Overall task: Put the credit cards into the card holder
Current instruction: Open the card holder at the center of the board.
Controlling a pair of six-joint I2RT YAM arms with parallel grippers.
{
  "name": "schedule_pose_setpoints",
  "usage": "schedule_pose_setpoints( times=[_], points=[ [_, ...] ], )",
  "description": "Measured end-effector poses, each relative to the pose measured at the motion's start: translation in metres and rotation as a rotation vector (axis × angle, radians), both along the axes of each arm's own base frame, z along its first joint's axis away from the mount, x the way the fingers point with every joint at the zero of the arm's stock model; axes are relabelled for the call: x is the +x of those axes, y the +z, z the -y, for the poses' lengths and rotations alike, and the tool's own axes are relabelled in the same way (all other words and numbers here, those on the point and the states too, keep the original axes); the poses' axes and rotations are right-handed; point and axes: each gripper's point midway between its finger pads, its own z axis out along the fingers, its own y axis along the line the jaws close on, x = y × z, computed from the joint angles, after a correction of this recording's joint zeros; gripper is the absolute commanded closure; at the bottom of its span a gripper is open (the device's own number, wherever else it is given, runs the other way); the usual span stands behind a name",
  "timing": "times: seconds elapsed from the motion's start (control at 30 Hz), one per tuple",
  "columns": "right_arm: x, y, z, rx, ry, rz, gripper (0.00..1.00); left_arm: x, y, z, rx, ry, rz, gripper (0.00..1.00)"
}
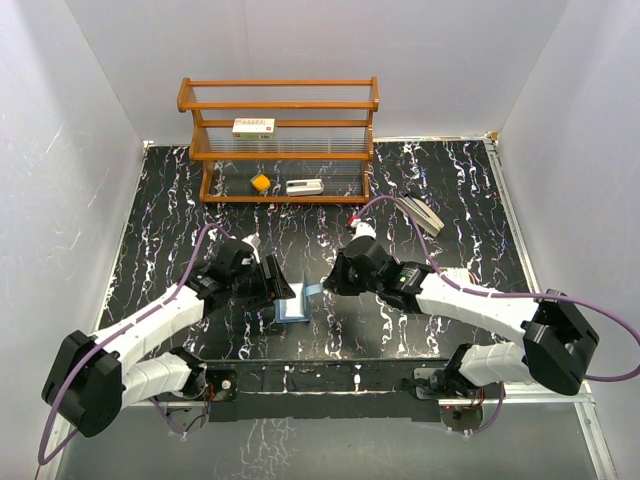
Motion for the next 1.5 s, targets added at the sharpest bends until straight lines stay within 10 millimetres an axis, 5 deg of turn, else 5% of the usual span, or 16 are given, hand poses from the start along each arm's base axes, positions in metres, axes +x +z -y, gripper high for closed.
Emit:
schedule_pose_setpoints(
  times=[0.4,0.83,0.97,1.13,1.37,1.5],
  points=[
    [-0.008,-0.046,0.051,-0.188,-0.08,-0.017,1.0,-0.002,-0.019,-0.007,0.061,0.002,-0.036,0.44],
    [-0.014,-0.068,0.068,-0.249,-0.091,-0.038,1.0,-0.002,-0.023,0.001,0.019,-0.021,-0.037,0.52],
    [-0.015,-0.07,0.07,-0.255,-0.093,-0.038,1.0,-0.004,-0.032,0.005,0.004,-0.03,-0.055,0.61],
    [-0.016,-0.073,0.072,-0.262,-0.096,-0.039,1.0,-0.008,-0.037,0.011,-0.041,-0.047,-0.066,0.94],
    [-0.017,-0.07,0.077,-0.296,-0.094,-0.052,0.68,-0.006,-0.019,0.024,-0.137,-0.066,-0.03,1.0],
    [-0.01,-0.039,0.065,-0.268,-0.087,-0.038,0.55,-0.006,-0.014,0.024,-0.145,-0.073,-0.011,1.0]
  ],
)
